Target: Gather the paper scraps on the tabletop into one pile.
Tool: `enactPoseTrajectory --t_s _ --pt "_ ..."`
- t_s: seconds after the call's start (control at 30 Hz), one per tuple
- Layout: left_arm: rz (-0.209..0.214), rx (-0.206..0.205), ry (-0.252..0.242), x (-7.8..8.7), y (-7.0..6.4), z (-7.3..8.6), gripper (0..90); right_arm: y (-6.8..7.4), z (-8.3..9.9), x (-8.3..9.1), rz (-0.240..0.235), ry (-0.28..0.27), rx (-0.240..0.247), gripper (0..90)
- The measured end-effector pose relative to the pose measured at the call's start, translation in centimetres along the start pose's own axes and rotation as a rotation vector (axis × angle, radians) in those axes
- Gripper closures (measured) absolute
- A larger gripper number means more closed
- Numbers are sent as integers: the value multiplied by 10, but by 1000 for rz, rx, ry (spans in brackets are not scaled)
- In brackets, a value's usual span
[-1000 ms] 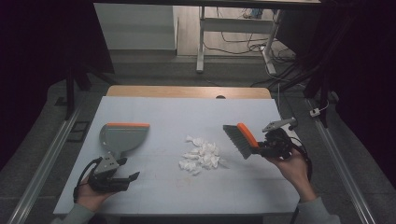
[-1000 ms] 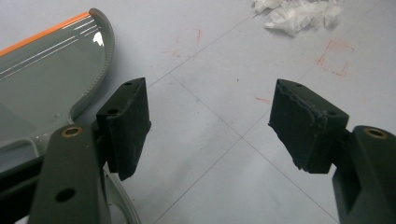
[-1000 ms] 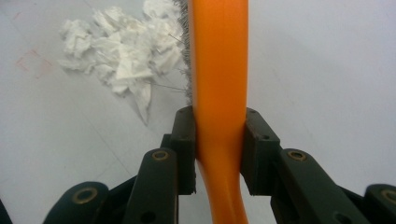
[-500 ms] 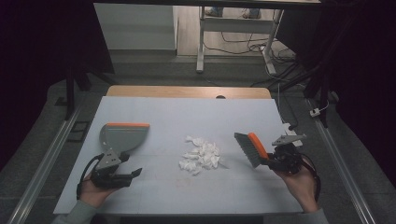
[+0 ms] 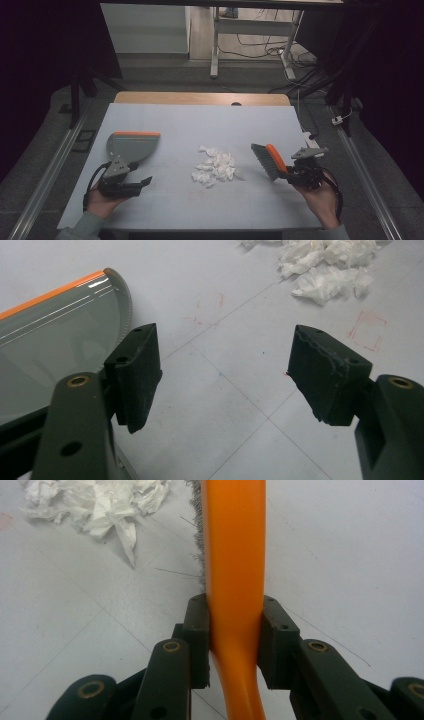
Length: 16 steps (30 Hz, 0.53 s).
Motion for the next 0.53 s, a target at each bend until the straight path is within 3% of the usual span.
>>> enactPoseTrajectory --t_s 0.53 --pt "-3 1 -1 0 1 1 300 2 0 4 7 -16 -2 690"
Point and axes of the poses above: each handheld gripper's, and its own axes: x roughly backward along the jaws, z roughly out of its underside, y roughly to its left, the point moved 10 cm from there along -x, roughly forward along the jaws, and after that the axes turned 11 degrees about y, right-handed, at the moved point
